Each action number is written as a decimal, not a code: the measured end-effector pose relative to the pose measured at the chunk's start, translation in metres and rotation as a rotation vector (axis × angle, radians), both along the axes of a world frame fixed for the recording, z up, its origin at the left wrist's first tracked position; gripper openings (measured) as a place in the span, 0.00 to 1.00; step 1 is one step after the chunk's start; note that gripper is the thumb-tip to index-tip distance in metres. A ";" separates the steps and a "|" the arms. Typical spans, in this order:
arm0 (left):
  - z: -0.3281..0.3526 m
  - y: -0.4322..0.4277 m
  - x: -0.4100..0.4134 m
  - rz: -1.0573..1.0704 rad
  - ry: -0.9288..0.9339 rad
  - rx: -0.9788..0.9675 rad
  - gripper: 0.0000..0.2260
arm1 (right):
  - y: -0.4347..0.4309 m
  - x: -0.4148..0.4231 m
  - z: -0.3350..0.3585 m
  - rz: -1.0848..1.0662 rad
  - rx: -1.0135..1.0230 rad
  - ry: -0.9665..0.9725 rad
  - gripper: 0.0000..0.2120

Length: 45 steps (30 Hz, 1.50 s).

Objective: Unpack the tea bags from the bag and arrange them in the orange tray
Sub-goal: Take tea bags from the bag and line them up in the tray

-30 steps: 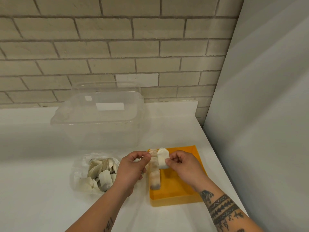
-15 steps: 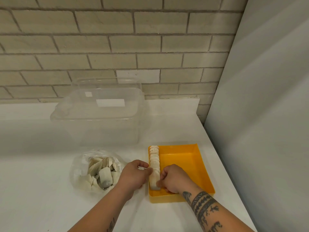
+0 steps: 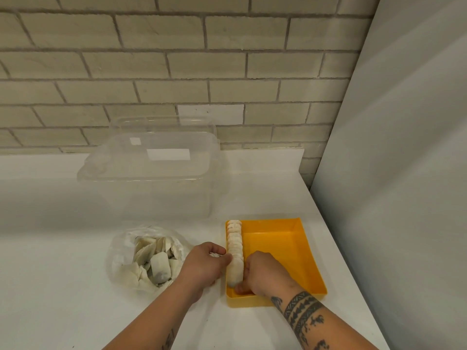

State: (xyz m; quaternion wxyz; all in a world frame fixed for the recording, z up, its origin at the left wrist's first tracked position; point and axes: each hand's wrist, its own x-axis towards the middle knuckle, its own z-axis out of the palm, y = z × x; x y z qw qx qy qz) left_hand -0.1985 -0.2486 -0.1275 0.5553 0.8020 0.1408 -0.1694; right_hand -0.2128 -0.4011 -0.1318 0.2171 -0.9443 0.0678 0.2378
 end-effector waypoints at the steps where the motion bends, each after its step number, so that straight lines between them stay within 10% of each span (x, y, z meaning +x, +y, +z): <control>1: 0.001 0.000 0.000 0.000 -0.001 0.000 0.06 | 0.000 0.000 0.000 0.001 -0.002 -0.001 0.22; 6: 0.014 0.003 0.000 0.073 -0.022 -0.147 0.06 | -0.015 -0.002 0.014 -0.012 0.053 -0.053 0.18; 14: 0.044 -0.004 0.001 0.221 0.125 -0.867 0.06 | -0.004 -0.007 0.040 -0.154 0.835 -0.234 0.03; 36: 0.049 -0.019 -0.007 0.103 -0.022 -0.755 0.14 | -0.007 -0.008 0.031 -0.278 0.828 -0.327 0.09; 45: 0.043 -0.010 -0.009 0.029 -0.137 -0.423 0.08 | -0.019 -0.009 0.034 -0.382 0.886 -0.410 0.05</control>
